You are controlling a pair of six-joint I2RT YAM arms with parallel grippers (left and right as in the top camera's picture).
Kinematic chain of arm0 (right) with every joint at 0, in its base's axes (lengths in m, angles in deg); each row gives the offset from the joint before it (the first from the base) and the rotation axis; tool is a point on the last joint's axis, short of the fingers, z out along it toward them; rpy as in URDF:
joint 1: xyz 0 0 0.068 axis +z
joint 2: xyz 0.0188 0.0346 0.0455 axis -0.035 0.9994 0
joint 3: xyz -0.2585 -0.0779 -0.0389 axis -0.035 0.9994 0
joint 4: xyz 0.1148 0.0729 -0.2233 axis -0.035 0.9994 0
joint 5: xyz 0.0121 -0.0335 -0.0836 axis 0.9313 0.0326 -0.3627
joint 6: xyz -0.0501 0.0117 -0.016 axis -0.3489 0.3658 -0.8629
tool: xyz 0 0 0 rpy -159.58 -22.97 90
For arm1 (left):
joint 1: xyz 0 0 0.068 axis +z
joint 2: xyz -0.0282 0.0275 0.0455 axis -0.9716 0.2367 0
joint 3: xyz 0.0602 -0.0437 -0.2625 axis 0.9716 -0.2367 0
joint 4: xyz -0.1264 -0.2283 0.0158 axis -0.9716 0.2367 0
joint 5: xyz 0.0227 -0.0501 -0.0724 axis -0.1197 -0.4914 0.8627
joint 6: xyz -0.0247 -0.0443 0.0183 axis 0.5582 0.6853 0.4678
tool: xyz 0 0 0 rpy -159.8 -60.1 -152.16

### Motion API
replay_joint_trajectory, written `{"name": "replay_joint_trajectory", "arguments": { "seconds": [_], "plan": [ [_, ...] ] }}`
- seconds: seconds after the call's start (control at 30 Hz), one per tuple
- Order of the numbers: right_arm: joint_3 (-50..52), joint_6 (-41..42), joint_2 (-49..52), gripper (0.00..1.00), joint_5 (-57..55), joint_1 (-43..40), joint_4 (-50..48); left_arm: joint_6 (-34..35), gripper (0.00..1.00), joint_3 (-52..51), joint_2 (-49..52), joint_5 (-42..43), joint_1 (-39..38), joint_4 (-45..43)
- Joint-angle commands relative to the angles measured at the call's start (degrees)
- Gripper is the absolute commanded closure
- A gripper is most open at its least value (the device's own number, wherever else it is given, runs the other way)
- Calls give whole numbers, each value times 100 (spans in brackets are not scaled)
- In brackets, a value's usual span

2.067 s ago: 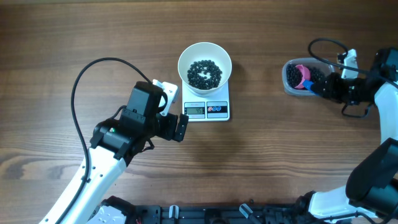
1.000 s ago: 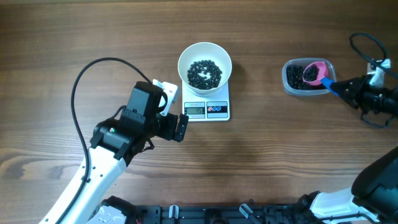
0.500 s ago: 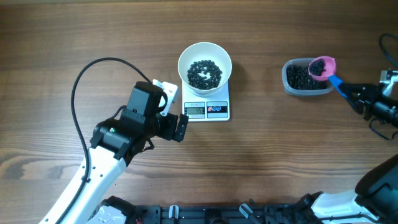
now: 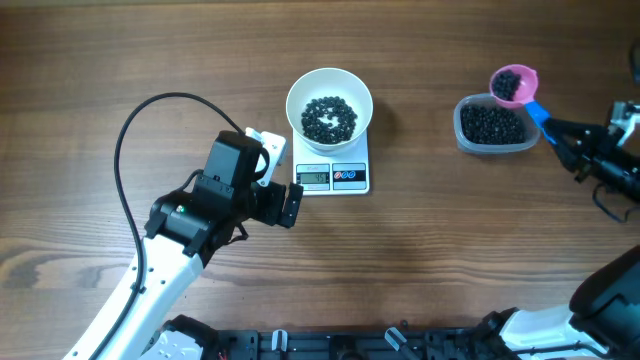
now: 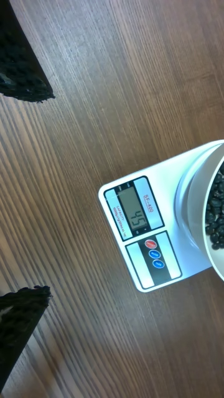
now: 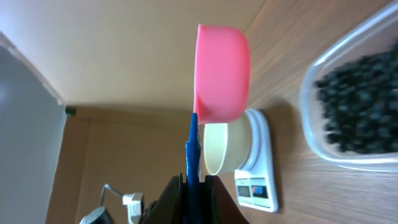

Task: Scoop item into bowl and weigh 150g on scale
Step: 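Lift the filled scoop and carry it leftward toward the white bowl, then tip the pink scoop over the white bowl to pour beans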

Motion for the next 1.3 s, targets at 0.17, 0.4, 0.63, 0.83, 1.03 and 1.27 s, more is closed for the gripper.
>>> {"name": "replay_joint_trajectory", "arguments": {
  "seconds": [0.17,0.4,0.63,0.83,1.03,1.27],
  "plan": [
    [68,94,76,96,929,1126,-260,-74,0,-57,22,-52,26,-15],
    [68,682,76,96,927,1860,-758,-74,0,-57,22,-52,26,-15],
    [68,1554,76,96,225,2638,-1506,-74,0,-57,22,-52,26,-15],
    [68,2037,76,96,-356,3377,-2256,-74,0,-57,22,-52,26,-15],
    [68,2546,76,96,-1694,4074,-2776,-74,0,-57,22,-52,26,-15],
    [61,2518,59,96,-1967,4581,-3777,-72,0,-57,22,-52,26,-15]
  ]
}}
